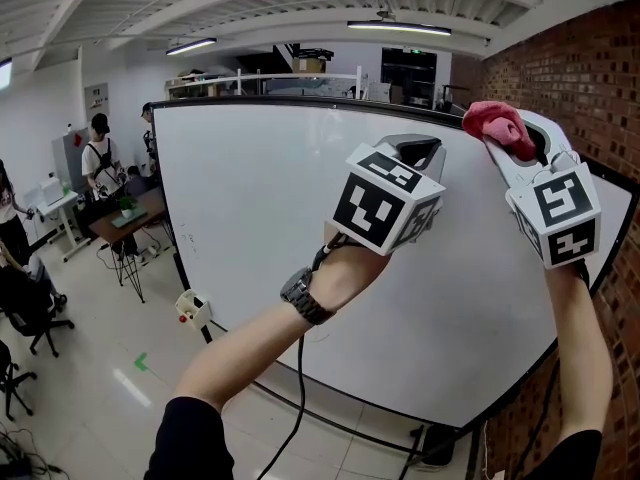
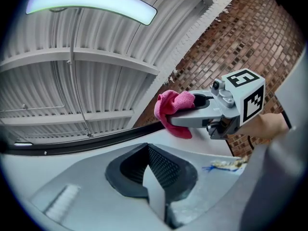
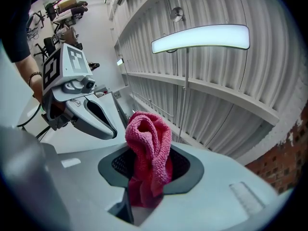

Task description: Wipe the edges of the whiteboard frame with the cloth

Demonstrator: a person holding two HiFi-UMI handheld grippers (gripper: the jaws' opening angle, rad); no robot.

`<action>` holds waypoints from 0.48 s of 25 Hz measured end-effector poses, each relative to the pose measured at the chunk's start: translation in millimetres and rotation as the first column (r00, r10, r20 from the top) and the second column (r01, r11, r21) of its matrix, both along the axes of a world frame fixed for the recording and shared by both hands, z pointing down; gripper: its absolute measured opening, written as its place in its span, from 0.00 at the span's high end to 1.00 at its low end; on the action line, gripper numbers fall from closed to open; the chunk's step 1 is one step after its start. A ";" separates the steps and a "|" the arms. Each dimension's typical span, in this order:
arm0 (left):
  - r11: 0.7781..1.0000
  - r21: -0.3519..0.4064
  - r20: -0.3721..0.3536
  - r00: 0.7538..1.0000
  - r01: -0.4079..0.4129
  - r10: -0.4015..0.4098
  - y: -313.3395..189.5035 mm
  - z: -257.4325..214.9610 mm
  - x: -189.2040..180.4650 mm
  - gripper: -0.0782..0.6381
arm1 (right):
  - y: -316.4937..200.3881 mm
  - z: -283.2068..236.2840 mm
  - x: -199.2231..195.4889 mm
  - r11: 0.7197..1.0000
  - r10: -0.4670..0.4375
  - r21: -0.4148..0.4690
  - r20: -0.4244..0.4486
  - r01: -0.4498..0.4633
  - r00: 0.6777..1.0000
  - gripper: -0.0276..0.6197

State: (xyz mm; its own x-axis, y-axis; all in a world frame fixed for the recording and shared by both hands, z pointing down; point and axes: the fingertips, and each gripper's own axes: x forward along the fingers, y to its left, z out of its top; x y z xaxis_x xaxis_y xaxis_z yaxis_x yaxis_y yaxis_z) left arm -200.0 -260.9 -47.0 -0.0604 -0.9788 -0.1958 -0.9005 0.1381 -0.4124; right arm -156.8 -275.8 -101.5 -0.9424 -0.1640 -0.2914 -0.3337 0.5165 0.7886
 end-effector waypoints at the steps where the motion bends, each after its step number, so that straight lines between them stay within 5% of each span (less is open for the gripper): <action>1: 1.000 0.004 0.003 1.000 0.000 0.000 5.6 -1.0 -2.3 0.89 | 3.0 0.8 -4.7 1.000 0.003 -0.002 -0.002 -0.003 1.000 0.75; 12: 0.999 0.029 -0.016 0.999 0.045 -0.044 66.5 0.4 -64.7 0.89 | 42.0 1.9 -67.7 0.999 0.030 -0.040 -0.012 -0.030 0.999 0.75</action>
State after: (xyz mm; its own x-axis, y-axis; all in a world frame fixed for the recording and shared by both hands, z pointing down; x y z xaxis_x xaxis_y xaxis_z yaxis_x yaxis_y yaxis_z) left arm -264.7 -194.4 -46.6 -0.1070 -0.9689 -0.2231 -0.8993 0.1901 -0.3940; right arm -224.5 -233.8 -99.6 -0.9403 -0.2033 -0.2731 -0.3403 0.5376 0.7715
